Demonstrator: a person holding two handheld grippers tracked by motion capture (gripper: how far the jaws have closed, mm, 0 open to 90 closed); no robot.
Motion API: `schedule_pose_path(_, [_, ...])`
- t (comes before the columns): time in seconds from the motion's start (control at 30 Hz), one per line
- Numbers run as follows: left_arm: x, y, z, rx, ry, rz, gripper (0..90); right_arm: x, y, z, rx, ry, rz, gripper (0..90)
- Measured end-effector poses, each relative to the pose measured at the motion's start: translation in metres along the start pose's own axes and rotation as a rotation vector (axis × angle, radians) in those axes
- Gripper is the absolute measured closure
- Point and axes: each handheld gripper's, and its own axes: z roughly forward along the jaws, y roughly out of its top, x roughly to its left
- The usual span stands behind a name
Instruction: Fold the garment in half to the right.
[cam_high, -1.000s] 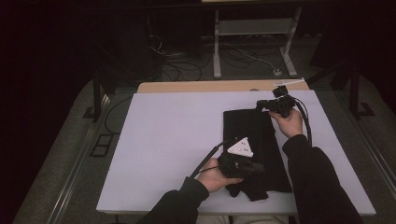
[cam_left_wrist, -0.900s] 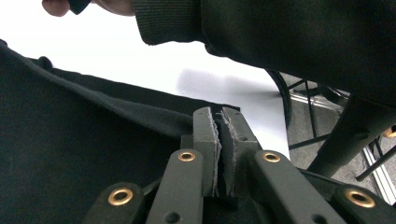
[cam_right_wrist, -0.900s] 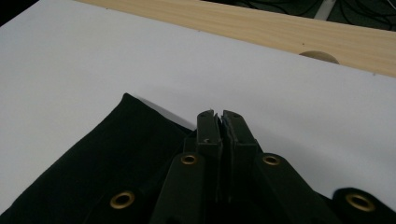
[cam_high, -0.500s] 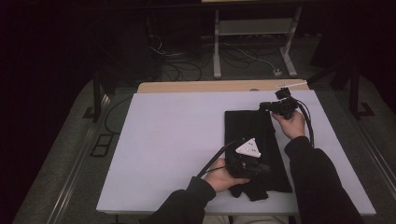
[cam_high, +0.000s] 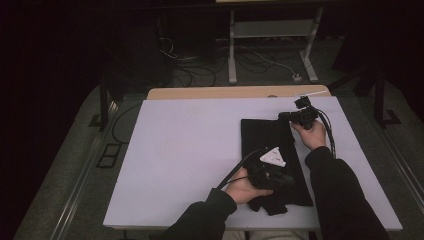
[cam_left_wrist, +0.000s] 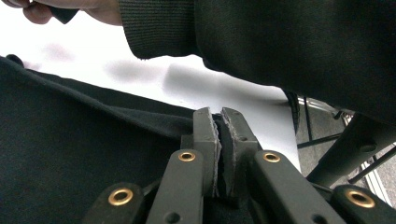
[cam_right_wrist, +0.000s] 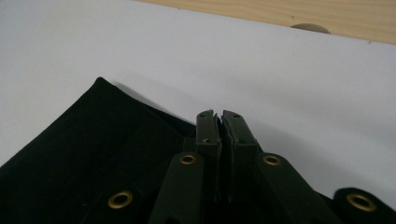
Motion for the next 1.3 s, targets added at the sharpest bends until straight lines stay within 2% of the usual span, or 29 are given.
schedule_pose_path(0.13, [0.000, 0.002, 0.003, 0.003, 0.000, 0.001, 84.1, -0.004, -0.002, -0.006, -0.016, -0.010, 0.031, 75.4])
schedule_pose_path(0.33, [-0.003, 0.005, 0.010, 0.005, -0.003, 0.009, 84.2, -0.010, -0.006, -0.019, -0.039, -0.030, 0.047, 66.3])
schedule_pose_path(0.4, [-0.003, 0.006, 0.011, 0.009, -0.003, 0.008, 84.2, -0.011, -0.007, -0.024, -0.048, -0.041, 0.051, 60.4])
schedule_pose_path(0.47, [-0.003, 0.008, 0.013, 0.021, -0.001, 0.005, 84.2, -0.012, -0.008, -0.028, -0.058, -0.057, 0.054, 49.8])
schedule_pose_path(0.57, [-0.003, 0.010, 0.016, 0.034, 0.001, 0.008, 84.2, -0.013, -0.009, -0.035, -0.072, -0.056, 0.072, 36.9])
schedule_pose_path(0.83, [-0.004, 0.017, 0.026, 0.066, 0.005, 0.018, 84.4, -0.014, -0.016, -0.057, -0.109, -0.043, 0.080, 13.7])
schedule_pose_path(1.13, [-0.006, 0.024, 0.040, 0.124, -0.001, 0.032, 84.4, -0.016, -0.029, -0.080, -0.127, -0.017, 0.065, 7.3])
schedule_pose_path(1.3, [-0.004, 0.024, 0.048, 0.143, 0.001, 0.011, 84.4, -0.014, -0.035, -0.091, -0.142, -0.005, 0.053, 4.9])
